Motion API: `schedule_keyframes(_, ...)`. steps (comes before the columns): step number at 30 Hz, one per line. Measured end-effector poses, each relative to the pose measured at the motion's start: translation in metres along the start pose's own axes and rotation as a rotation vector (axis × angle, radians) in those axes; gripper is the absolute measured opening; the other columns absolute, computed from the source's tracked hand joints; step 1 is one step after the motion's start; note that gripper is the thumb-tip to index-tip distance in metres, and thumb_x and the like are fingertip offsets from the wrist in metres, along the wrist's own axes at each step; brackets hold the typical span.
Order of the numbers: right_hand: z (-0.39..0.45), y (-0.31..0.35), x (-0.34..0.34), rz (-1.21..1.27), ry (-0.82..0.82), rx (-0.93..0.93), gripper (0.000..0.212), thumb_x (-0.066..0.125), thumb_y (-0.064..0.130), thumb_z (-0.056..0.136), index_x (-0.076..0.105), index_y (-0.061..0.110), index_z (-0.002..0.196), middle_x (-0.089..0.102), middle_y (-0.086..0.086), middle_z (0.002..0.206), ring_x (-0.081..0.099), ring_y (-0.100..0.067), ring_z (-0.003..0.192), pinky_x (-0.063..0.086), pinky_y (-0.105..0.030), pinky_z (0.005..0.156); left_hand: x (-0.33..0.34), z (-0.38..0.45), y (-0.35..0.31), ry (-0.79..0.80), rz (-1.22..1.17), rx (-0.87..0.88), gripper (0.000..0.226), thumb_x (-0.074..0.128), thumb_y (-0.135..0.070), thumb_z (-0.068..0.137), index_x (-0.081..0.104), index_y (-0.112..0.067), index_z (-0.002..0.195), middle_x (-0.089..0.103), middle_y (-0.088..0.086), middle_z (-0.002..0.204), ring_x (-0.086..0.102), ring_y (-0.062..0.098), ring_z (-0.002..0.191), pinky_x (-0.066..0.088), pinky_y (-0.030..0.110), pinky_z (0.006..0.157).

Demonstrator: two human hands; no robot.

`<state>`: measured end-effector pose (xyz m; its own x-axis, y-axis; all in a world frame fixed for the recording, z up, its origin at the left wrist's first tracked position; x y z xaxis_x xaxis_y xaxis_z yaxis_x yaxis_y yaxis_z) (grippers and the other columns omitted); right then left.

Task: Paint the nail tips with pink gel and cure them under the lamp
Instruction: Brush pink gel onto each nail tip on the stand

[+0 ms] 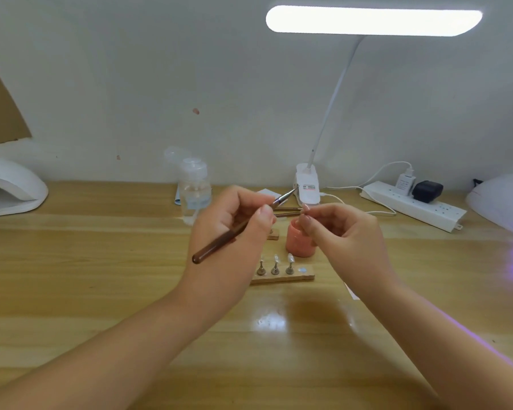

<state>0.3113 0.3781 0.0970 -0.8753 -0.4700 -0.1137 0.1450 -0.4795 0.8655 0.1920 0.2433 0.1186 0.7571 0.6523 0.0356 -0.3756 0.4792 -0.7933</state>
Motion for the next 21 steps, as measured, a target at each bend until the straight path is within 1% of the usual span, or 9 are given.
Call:
schedule_keyframes(2, 0.002, 0.001, 0.001, 0.007, 0.0, -0.011, 0.013, 0.072, 0.007, 0.084, 0.072, 0.019, 0.084, 0.074, -0.002, 0.075, 0.071, -0.017, 0.07, 0.051, -0.015, 0.058, 0.001, -0.004, 0.004, 0.025, 0.038, -0.015, 0.014, 0.059, -0.022, 0.085, 0.07, -0.031, 0.085, 0.072, -0.009, 0.08, 0.067, 0.007, 0.076, 0.051, 0.014, 0.069)
schedule_keyframes(6, 0.002, 0.005, 0.004, 0.045, 0.012, -0.047, 0.015, 0.071, 0.003, 0.083, 0.072, 0.019, 0.084, 0.073, -0.005, 0.075, 0.068, -0.024, 0.067, 0.05, -0.013, 0.055, 0.0, -0.01, 0.011, 0.083, 0.092, -0.04, 0.011, 0.062, -0.027, 0.084, 0.069, -0.034, 0.089, 0.072, -0.007, 0.084, 0.068, 0.015, 0.08, 0.051, 0.015, 0.066)
schedule_keyframes(8, 0.002, 0.005, 0.003, 0.03, 0.014, -0.066, 0.015, 0.071, 0.004, 0.083, 0.072, 0.019, 0.083, 0.072, -0.006, 0.075, 0.067, -0.018, 0.062, 0.051, -0.013, 0.055, -0.002, -0.012, 0.009, 0.102, 0.108, -0.03, 0.01, 0.062, -0.034, 0.08, 0.069, -0.032, 0.087, 0.072, -0.006, 0.083, 0.067, 0.016, 0.08, 0.052, 0.018, 0.068)
schedule_keyframes(10, 0.003, 0.0, -0.001, -0.003, -0.001, -0.056, 0.015, 0.072, 0.004, 0.084, 0.071, 0.019, 0.083, 0.072, -0.007, 0.075, 0.066, -0.012, 0.063, 0.053, -0.016, 0.059, -0.005, -0.011, 0.008, 0.095, 0.099, -0.019, 0.013, 0.058, -0.037, 0.076, 0.069, -0.032, 0.082, 0.07, -0.007, 0.081, 0.067, 0.016, 0.079, 0.054, 0.021, 0.07)
schedule_keyframes(13, 0.005, -0.012, -0.007, -0.099, -0.018, -0.016, 0.011, 0.074, 0.011, 0.083, 0.073, 0.021, 0.085, 0.075, 0.003, 0.077, 0.071, -0.011, 0.076, 0.056, -0.028, 0.071, -0.006, -0.009, 0.009, 0.064, 0.06, -0.043, 0.009, 0.063, -0.033, 0.078, 0.07, -0.036, 0.084, 0.072, -0.008, 0.083, 0.068, 0.014, 0.079, 0.054, 0.023, 0.07)
schedule_keyframes(15, 0.005, -0.016, -0.006, -0.116, -0.006, -0.012, 0.012, 0.075, 0.011, 0.082, 0.073, 0.023, 0.084, 0.074, 0.007, 0.077, 0.07, -0.006, 0.075, 0.054, -0.024, 0.071, -0.001, -0.009, 0.012, 0.079, 0.081, -0.072, 0.014, 0.064, -0.026, 0.082, 0.072, -0.035, 0.089, 0.073, -0.002, 0.086, 0.068, 0.023, 0.082, 0.055, 0.026, 0.071)
schedule_keyframes(17, 0.005, -0.019, -0.004, -0.117, 0.003, -0.017, 0.012, 0.074, 0.011, 0.083, 0.074, 0.023, 0.085, 0.074, 0.007, 0.077, 0.07, -0.006, 0.074, 0.054, -0.024, 0.071, 0.004, -0.011, 0.015, 0.126, 0.107, -0.096, 0.016, 0.063, -0.023, 0.082, 0.074, -0.034, 0.088, 0.074, 0.002, 0.086, 0.068, 0.03, 0.084, 0.057, 0.035, 0.073)
schedule_keyframes(19, 0.007, -0.021, -0.007, -0.111, -0.012, -0.005, 0.009, 0.075, 0.013, 0.083, 0.074, 0.022, 0.086, 0.075, 0.005, 0.079, 0.071, -0.012, 0.079, 0.056, -0.033, 0.076, 0.003, -0.01, 0.016, 0.12, 0.107, -0.113, 0.016, 0.062, -0.021, 0.079, 0.074, -0.031, 0.081, 0.074, -0.001, 0.081, 0.07, 0.024, 0.078, 0.056, 0.036, 0.07)
schedule_keyframes(21, 0.009, -0.026, -0.015, -0.126, -0.057, 0.002, 0.012, 0.076, 0.015, 0.082, 0.073, 0.027, 0.083, 0.073, 0.008, 0.076, 0.069, -0.009, 0.075, 0.056, -0.032, 0.074, -0.003, -0.006, 0.017, 0.06, 0.089, -0.132, 0.017, 0.061, -0.019, 0.079, 0.073, -0.03, 0.076, 0.073, -0.005, 0.076, 0.07, 0.011, 0.074, 0.056, 0.024, 0.066)
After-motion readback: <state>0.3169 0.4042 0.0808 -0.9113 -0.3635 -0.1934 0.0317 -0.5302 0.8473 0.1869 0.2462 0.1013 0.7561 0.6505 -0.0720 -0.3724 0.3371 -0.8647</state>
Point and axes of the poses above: each hand's wrist, its own z-axis towards the middle knuckle, its own x-axis out of the palm, y = z × x, the point moved 7 cm from there along z, towards the middle knuckle
